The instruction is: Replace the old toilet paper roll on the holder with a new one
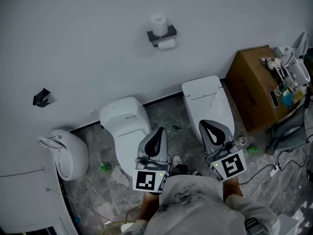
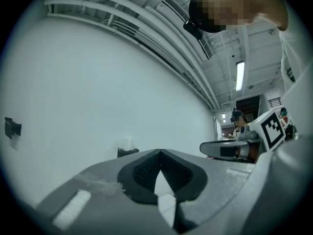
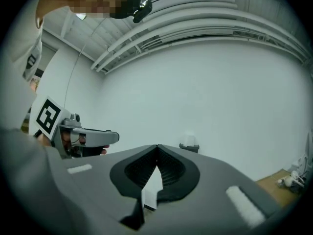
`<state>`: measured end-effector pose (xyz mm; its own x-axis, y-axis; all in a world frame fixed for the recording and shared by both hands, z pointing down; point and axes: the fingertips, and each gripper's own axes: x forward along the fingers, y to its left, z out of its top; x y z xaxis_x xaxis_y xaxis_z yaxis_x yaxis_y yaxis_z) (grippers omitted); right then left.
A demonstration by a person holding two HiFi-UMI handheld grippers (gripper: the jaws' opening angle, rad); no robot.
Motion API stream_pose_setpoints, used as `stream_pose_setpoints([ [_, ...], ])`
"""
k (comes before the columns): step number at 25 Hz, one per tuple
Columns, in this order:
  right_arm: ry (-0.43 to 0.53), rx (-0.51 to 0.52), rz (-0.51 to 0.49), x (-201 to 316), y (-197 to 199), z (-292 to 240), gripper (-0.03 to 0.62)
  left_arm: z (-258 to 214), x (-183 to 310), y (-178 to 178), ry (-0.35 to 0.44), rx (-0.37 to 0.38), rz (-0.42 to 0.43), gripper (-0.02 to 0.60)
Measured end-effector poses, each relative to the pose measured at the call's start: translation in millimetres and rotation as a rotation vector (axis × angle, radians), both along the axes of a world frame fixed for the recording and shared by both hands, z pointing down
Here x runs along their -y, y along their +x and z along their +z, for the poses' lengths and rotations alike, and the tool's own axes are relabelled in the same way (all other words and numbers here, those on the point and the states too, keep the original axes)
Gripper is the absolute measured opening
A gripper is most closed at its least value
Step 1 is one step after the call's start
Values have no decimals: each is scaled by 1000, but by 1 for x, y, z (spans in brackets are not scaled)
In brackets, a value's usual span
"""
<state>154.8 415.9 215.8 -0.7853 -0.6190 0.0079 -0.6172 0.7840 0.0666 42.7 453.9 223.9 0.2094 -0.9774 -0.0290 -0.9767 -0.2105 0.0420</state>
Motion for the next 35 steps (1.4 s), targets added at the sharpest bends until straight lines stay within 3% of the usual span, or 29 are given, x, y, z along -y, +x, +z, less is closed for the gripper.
stream_pose_setpoints([
  [8,-26,-23,37,36,-43,8,0,4,45,-40,2,-21,34,2],
  [17,-32,-35,21,84,-68,15,0,11,93,-60,-21,-29,36,2],
  [35,-36,11,-32,235,-67,10,1,6,234,-66,-37,7,-41,2],
])
